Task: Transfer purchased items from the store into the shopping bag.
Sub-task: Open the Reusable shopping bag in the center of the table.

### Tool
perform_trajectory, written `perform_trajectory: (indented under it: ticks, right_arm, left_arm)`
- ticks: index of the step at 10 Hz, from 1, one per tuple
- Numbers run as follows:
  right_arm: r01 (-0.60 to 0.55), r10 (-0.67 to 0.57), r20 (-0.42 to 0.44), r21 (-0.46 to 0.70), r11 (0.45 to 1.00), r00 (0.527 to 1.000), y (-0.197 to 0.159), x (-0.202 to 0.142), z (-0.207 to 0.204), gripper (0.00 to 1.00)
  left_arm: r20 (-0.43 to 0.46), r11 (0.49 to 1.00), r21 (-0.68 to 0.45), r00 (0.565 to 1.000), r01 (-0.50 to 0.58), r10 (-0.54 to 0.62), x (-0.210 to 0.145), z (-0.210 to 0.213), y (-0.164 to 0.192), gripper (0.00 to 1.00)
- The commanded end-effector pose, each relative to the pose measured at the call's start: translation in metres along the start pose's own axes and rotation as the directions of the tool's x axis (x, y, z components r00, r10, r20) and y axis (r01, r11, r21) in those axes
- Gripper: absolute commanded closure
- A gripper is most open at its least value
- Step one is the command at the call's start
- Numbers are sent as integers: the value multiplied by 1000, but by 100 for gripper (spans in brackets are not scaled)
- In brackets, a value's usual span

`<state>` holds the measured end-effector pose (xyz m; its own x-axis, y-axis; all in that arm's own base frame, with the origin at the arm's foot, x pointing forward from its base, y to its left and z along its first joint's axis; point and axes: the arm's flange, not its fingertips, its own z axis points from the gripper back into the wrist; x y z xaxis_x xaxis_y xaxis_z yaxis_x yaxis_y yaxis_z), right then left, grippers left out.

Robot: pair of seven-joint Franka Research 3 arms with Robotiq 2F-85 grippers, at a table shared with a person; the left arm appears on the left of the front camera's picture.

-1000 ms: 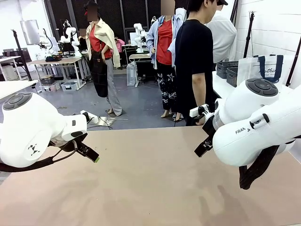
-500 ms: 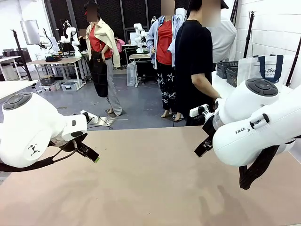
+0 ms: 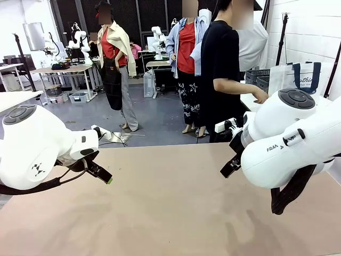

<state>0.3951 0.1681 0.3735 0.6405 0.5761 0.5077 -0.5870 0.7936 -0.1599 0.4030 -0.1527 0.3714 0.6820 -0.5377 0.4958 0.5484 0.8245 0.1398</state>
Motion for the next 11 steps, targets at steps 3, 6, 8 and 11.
perform_trajectory:
  ticks: [3, 6, 8, 11]
  right_arm:
    - [0, 0, 0, 0, 1000, 1000, 0, 0, 0, 0]
    - [0, 0, 0, 0, 1000, 1000, 0, 0, 0, 0]
    - [0, 0, 0, 0, 1000, 1000, 0, 0, 0, 0]
    - [0, 0, 0, 0, 1000, 1000, 0, 0, 0, 0]
  left_arm:
    - [0, 1000, 0, 1000, -3, 3, 0, 0, 1, 0]
    - [0, 1000, 0, 1000, -3, 3, 0, 0, 1, 0]
    - [0, 1000, 0, 1000, -3, 3, 0, 0, 1, 0]
    - [0, 1000, 0, 1000, -3, 3, 0, 0, 1, 0]
